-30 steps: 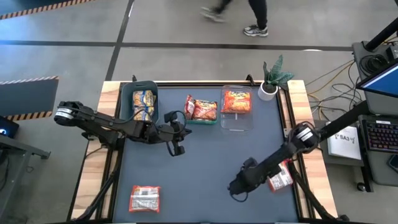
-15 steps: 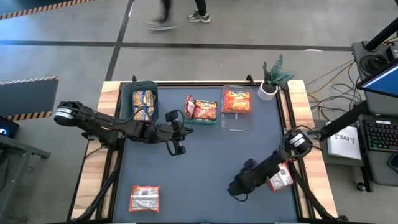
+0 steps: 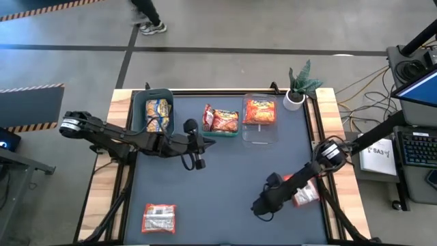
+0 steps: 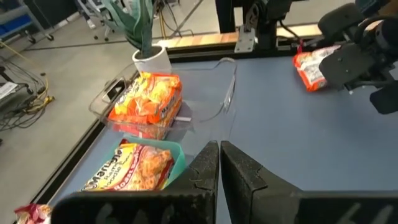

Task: Sort Maruchan noodles
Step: Put the right orange noodle pack into the transparent bin

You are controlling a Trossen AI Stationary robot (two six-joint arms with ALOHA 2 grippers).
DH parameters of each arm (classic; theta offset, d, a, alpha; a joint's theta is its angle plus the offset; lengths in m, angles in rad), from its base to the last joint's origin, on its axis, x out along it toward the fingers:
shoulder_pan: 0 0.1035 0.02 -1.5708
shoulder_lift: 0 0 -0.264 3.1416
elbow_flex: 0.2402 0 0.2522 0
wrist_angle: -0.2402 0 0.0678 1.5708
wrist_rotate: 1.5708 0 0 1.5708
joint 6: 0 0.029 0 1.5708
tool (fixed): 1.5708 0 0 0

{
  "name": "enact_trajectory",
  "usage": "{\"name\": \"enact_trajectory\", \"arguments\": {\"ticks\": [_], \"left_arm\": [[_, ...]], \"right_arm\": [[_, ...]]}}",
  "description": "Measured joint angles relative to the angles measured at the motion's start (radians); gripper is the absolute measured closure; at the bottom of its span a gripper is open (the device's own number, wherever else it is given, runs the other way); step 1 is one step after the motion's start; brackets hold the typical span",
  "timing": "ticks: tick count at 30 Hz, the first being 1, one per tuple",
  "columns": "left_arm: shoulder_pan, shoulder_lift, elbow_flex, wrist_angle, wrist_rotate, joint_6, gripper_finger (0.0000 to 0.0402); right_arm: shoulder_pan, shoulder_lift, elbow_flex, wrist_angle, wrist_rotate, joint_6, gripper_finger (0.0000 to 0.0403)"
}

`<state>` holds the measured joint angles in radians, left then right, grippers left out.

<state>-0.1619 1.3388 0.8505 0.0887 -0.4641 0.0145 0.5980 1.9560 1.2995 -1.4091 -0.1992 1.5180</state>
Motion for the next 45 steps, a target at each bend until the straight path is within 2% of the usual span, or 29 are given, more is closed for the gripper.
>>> {"name": "enact_trajectory", "arguments": {"ticks": [4, 9, 15, 20, 25, 28, 32, 37, 45], "left_arm": [[0.0, 0.0, 0.0, 0.014, 0.0, 0.0, 0.0402], [0.0, 0.0, 0.0, 0.017, 0.002, -0.01, 0.0402], [0.0, 0.0, -0.002, 0.044, 0.003, -0.022, 0.0402], [-0.001, 0.0, -0.002, 0.046, 0.003, -0.023, 0.0402], [-0.002, 0.0, -0.002, 0.047, 0.003, -0.054, 0.0402], [-0.01, 0.0, -0.002, 0.047, 0.003, -0.061, 0.0402], [-0.025, 0.0, -0.002, 0.047, 0.004, -0.068, 0.0402], [-0.033, 0.0, -0.002, 0.049, 0.005, -0.077, 0.0402], [-0.036, 0.0, -0.002, 0.066, 0.006, -0.085, 0.0402]], "right_arm": [[0.002, -0.064, 0.001, 0.024, 0.063, 0.019, 0.0394], [0.007, -0.194, 0.002, 0.124, 0.24, 0.065, 0.0394], [0.035, -0.342, 0.0, 0.213, 0.571, 0.087, 0.0394], [0.073, -0.413, -0.013, 0.248, 0.897, 0.08, 0.0395], [0.1, -0.439, -0.062, 0.279, 1.112, 0.083, 0.0395], [0.098, -0.449, -0.101, 0.283, 1.156, 0.112, 0.0395], [0.099, -0.489, -0.135, 0.338, 1.161, 0.111, 0.0395], [0.113, -0.583, -0.155, 0.451, 1.202, -0.013, 0.0395], [0.089, -0.721, -0.16, 0.476, 1.228, -0.188, 0.0395]]}}
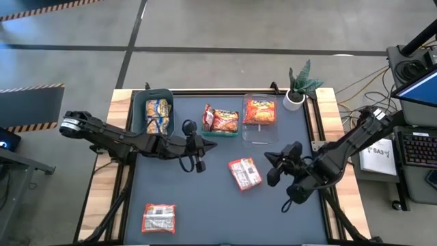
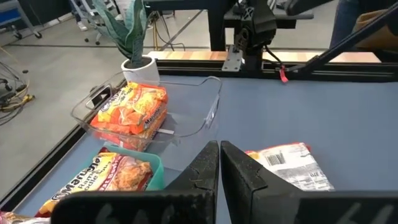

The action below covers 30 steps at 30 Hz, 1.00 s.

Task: Sort Maruchan noodles
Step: Put the right orange noodle pack into the transparent bin

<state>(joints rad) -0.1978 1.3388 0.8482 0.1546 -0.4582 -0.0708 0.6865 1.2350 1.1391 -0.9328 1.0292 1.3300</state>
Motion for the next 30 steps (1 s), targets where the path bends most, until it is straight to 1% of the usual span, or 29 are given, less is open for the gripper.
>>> {"name": "enact_trajectory", "arguments": {"ticks": [3, 8, 12, 16, 18, 22, 25, 30], "left_arm": [[-0.002, 0.005, 0.0, -0.014, 0.042, -0.002, 0.0402], [-0.002, 0.063, 0.0, -0.011, 0.144, -0.03, 0.0402], [-0.006, 0.16, 0.0, 0.043, 0.172, -0.038, 0.0402], [-0.018, 0.284, 0.028, 0.137, 0.182, -0.013, 0.0402], [-0.028, 0.337, 0.061, 0.141, 0.182, 0.009, 0.0402], [-0.058, 0.416, 0.13, 0.135, 0.181, 0.064, 0.0402], [-0.079, 0.453, 0.15, 0.133, 0.182, 0.086, 0.0402], [-0.103, 0.487, 0.151, 0.164, 0.181, 0.069, 0.0402]], "right_arm": [[0.0, -0.006, -0.014, 0.007, -0.047, -0.006, 0.0395], [0.001, 0.022, -0.095, 0.068, -0.194, 0.125, 0.0394], [0.001, 0.056, -0.193, 0.169, -0.305, 0.232, 0.0394], [0.0, 0.077, -0.281, 0.245, -0.335, 0.358, 0.0392], [0.0, 0.075, -0.315, 0.261, -0.352, 0.411, 0.0385], [0.0, 0.061, -0.365, 0.313, -0.367, 0.45, 0.0352], [0.0, 0.065, -0.368, 0.336, -0.384, 0.447, 0.0314], [0.0, 0.077, -0.369, 0.403, -0.401, 0.397, 0.0243]]}}
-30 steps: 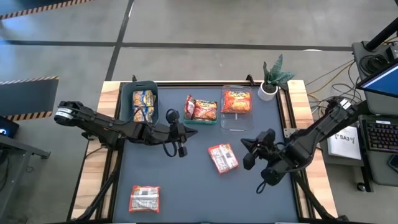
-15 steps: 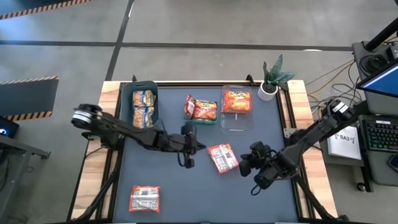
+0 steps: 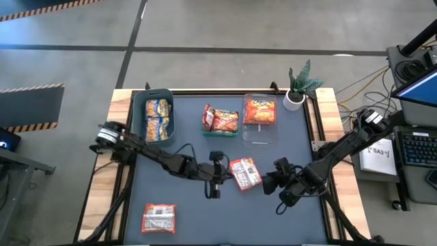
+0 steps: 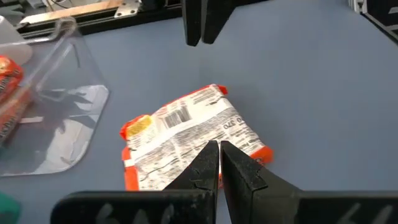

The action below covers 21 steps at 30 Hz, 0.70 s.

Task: Sort Maruchan noodles
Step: Put the right orange noodle pack into the transparent bin

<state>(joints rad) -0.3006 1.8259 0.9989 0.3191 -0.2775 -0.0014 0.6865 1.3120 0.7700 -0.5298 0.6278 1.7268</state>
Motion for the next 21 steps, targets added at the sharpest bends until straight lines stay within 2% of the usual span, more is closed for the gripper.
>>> {"name": "enact_trajectory", "arguments": {"ticks": [5, 11, 15, 21], "left_arm": [[-0.009, 0.037, 0.0, 0.031, 0.0, -0.018, 0.0402], [-0.007, 0.086, 0.0, 0.112, -0.001, -0.029, 0.0402], [-0.009, 0.133, 0.016, 0.149, 0.0, -0.036, 0.0402], [-0.008, 0.224, 0.066, 0.144, -0.001, -0.038, 0.0402]], "right_arm": [[0.0, 0.058, -0.012, 0.049, 0.024, 0.004, 0.0184], [-0.001, 0.125, -0.024, 0.046, 0.027, 0.07, 0.0139], [-0.015, 0.13, -0.031, 0.063, 0.03, 0.073, 0.0127], [-0.073, 0.13, -0.065, 0.175, 0.033, -0.023, 0.0128]]}}
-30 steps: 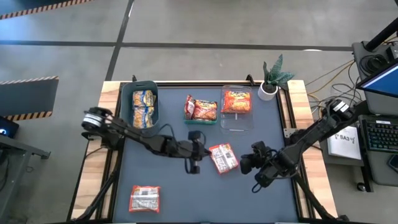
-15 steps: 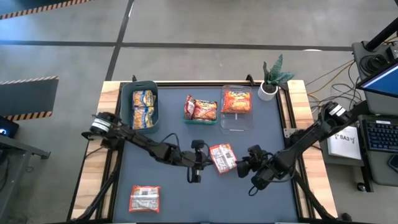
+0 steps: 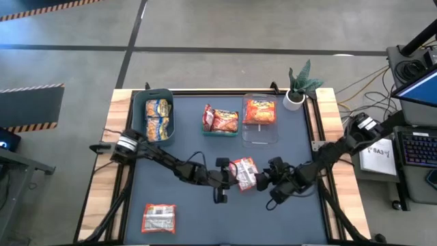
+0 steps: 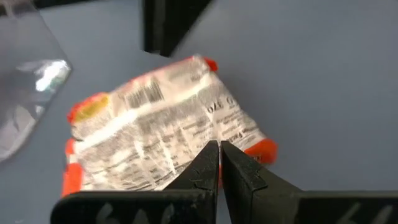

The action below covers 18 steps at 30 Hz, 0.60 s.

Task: Sort Maruchan noodles
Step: Put the right orange noodle pack into the transparent bin

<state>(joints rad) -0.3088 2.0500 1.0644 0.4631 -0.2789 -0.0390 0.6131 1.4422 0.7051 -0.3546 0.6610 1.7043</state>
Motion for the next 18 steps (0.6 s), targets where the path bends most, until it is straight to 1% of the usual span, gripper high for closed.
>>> {"name": "enact_trajectory", "arguments": {"ticks": [3, 6, 12, 15, 18], "left_arm": [[0.0, 0.035, 0.023, -0.014, 0.0, 0.0, 0.0402], [0.001, 0.041, 0.041, -0.039, 0.0, -0.001, 0.0402], [0.007, 0.038, 0.022, -0.064, -0.002, -0.022, 0.0402], [0.012, 0.039, 0.009, -0.068, -0.001, -0.041, 0.0402], [0.013, 0.039, 0.002, -0.08, -0.002, -0.059, 0.0402]], "right_arm": [[-0.027, 0.0, -0.007, -0.004, -0.004, -0.043, 0.0129], [-0.042, -0.002, -0.008, 0.001, -0.009, -0.071, 0.0128], [-0.045, 0.0, -0.012, 0.016, -0.018, -0.092, 0.0129], [-0.045, 0.0, -0.035, 0.076, -0.018, -0.093, 0.0129], [-0.045, 0.0, -0.081, 0.179, -0.03, -0.095, 0.0129]]}}
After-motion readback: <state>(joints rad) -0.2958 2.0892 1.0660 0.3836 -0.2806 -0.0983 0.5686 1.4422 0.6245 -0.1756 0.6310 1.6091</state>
